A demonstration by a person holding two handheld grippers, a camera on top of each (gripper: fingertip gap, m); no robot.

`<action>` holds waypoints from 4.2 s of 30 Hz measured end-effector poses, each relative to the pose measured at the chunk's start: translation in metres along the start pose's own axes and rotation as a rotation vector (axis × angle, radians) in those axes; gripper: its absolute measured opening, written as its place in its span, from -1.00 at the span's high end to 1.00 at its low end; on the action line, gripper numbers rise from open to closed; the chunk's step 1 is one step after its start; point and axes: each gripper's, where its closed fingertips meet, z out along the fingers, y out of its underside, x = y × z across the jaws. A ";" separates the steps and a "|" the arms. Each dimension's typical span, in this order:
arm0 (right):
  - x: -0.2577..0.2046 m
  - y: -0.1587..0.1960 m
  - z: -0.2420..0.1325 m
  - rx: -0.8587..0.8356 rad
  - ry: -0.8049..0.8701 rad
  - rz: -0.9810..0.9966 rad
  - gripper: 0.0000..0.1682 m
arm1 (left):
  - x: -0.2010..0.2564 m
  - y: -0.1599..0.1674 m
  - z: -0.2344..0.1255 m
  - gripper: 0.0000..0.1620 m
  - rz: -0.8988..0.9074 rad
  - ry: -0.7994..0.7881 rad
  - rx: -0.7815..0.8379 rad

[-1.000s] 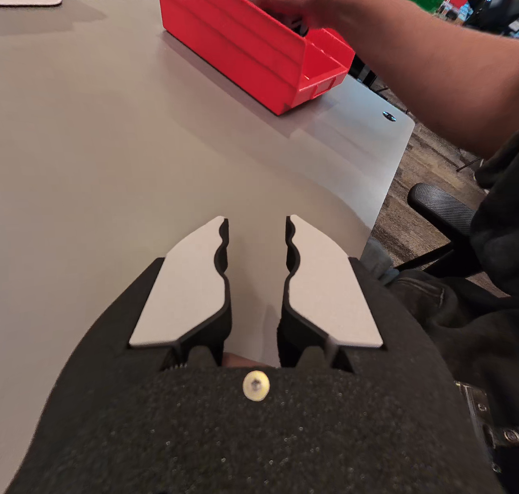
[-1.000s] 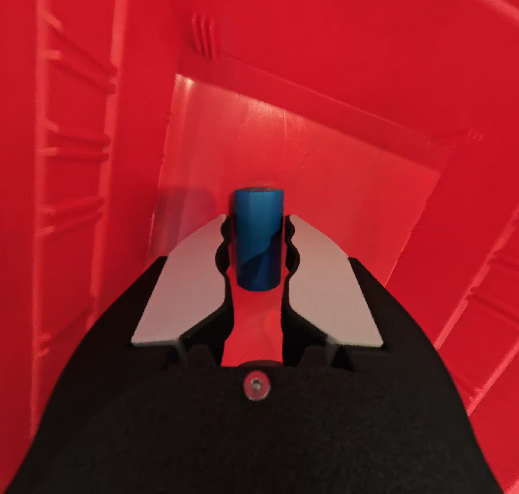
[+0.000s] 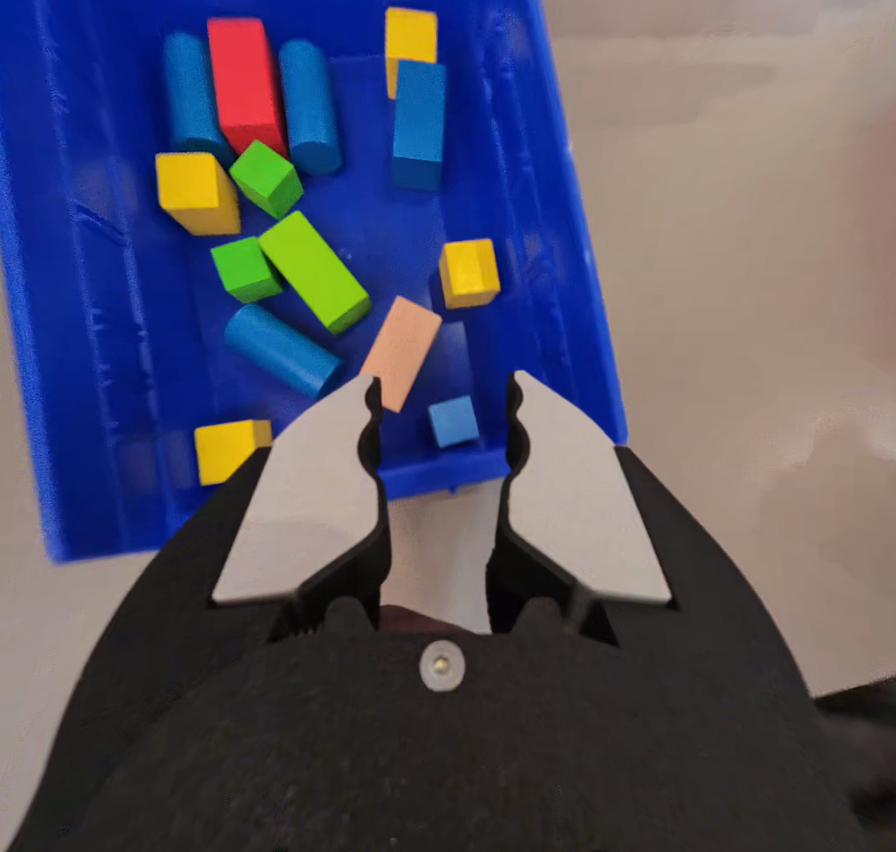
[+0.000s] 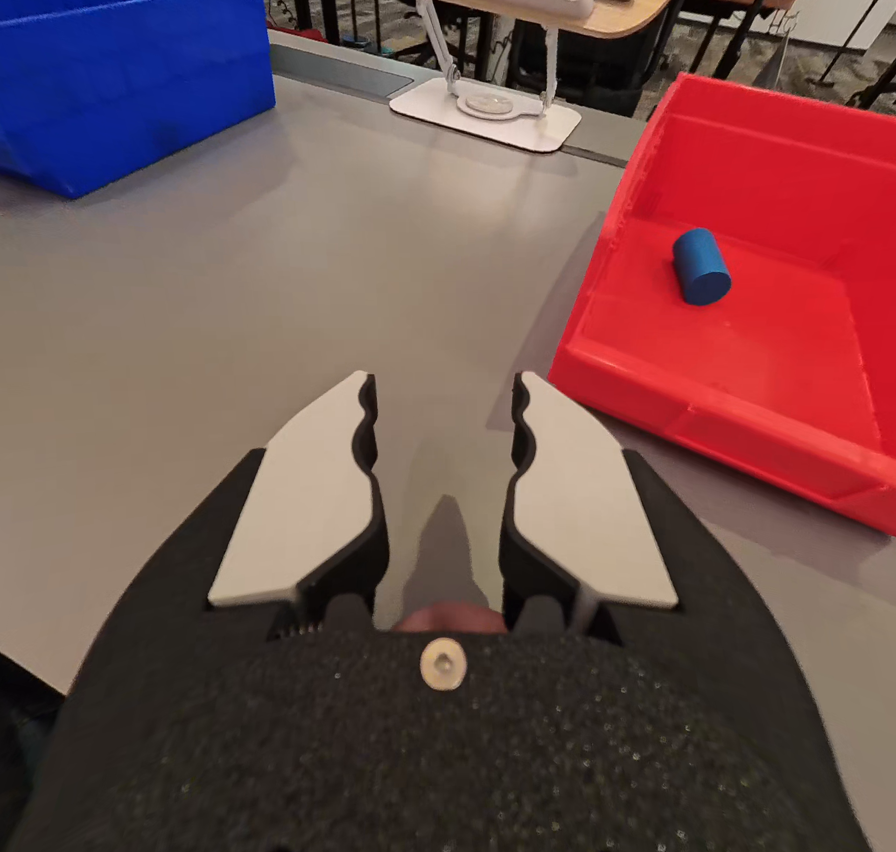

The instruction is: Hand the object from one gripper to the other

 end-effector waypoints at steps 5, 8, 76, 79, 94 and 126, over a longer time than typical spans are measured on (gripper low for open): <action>0.000 -0.001 0.000 0.007 -0.001 -0.030 0.37 | -0.050 -0.014 0.049 0.44 -0.252 -0.076 -0.178; -0.004 -0.002 -0.002 0.003 -0.009 -0.044 0.37 | -0.062 -0.008 0.070 0.45 -0.342 -0.099 -0.260; 0.291 -0.010 0.186 -0.970 -0.097 -0.823 0.58 | 0.246 0.130 -0.032 0.42 0.398 0.801 0.295; 0.289 0.004 0.194 -1.013 -0.183 -0.898 0.58 | 0.248 0.133 -0.031 0.42 0.407 0.801 0.287; 0.251 -0.096 0.157 -0.656 0.079 -0.791 0.45 | 0.237 0.125 -0.030 0.39 0.439 0.721 0.320; 0.034 0.028 -0.028 -0.063 0.036 0.129 0.48 | -0.019 0.029 0.060 0.37 0.523 0.039 -0.321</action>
